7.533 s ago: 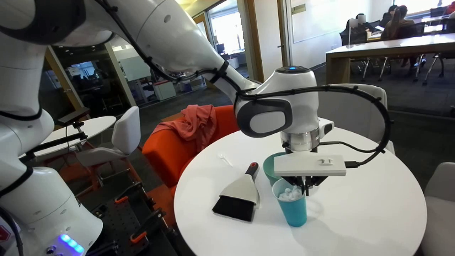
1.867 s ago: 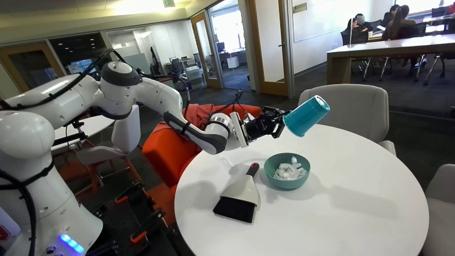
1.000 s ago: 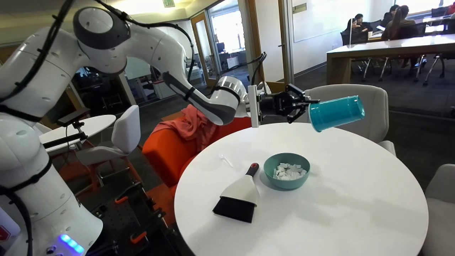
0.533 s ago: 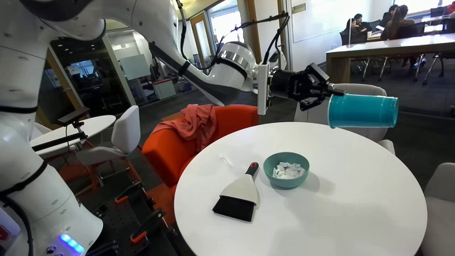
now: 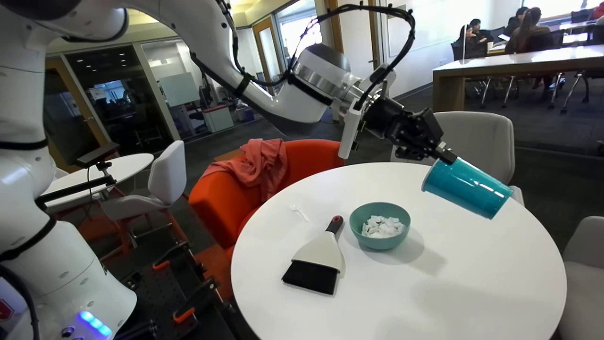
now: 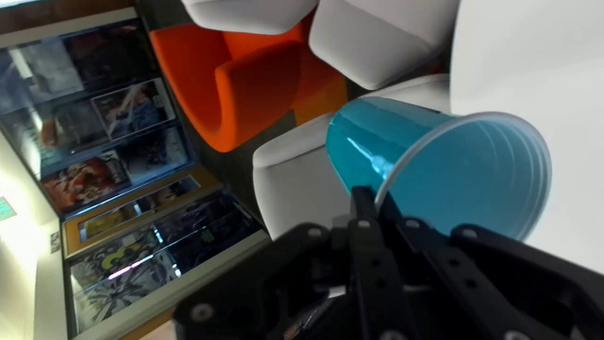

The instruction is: Pour the contents of the cup into the bowl then use the spoon to mix them

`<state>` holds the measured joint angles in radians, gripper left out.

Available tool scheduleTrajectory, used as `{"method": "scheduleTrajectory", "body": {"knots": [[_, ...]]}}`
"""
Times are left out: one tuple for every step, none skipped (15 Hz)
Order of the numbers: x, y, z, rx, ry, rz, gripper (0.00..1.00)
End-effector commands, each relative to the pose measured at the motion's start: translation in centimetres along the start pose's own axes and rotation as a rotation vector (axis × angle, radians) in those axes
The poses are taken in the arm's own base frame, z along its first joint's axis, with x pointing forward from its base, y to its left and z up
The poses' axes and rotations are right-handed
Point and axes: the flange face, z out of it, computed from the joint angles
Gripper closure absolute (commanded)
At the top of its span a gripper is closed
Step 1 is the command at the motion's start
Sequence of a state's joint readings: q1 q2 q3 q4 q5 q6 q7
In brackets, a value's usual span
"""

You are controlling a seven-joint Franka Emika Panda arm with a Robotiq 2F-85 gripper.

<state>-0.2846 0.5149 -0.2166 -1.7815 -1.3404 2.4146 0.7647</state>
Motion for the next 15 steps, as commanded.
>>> {"method": "scheduleTrajectory", "body": {"knots": [[-0.6,0.0,-1.1,0.164,-0.001,0.12,0.99],[-0.6,-0.2,-1.3,0.211,0.005,0.158,0.99],[-0.6,-0.5,-1.6,0.259,0.018,0.191,0.99],[0.0,-0.8,-0.3,0.187,0.003,0.141,0.95],[0.0,-1.1,-0.5,0.217,0.01,0.161,0.95],[0.0,-1.2,-0.6,0.229,0.011,0.17,0.95],[0.0,-1.2,-0.6,0.233,0.011,0.174,0.99],[-0.1,-1.2,-0.3,0.287,-0.021,0.176,0.99],[-0.2,-1.1,0.1,0.344,-0.058,0.194,0.99],[-0.4,-0.8,0.8,0.411,-0.087,0.209,0.99],[-0.3,-0.5,1.3,0.464,-0.111,0.219,0.99],[-0.4,-0.2,2.1,0.524,-0.142,0.237,0.99],[-0.5,0.2,2.6,0.585,-0.168,0.258,0.99],[-0.6,0.7,3.3,0.646,-0.192,0.283,0.99],[-0.7,1.2,4.0,0.704,-0.215,0.314,0.99]]}}
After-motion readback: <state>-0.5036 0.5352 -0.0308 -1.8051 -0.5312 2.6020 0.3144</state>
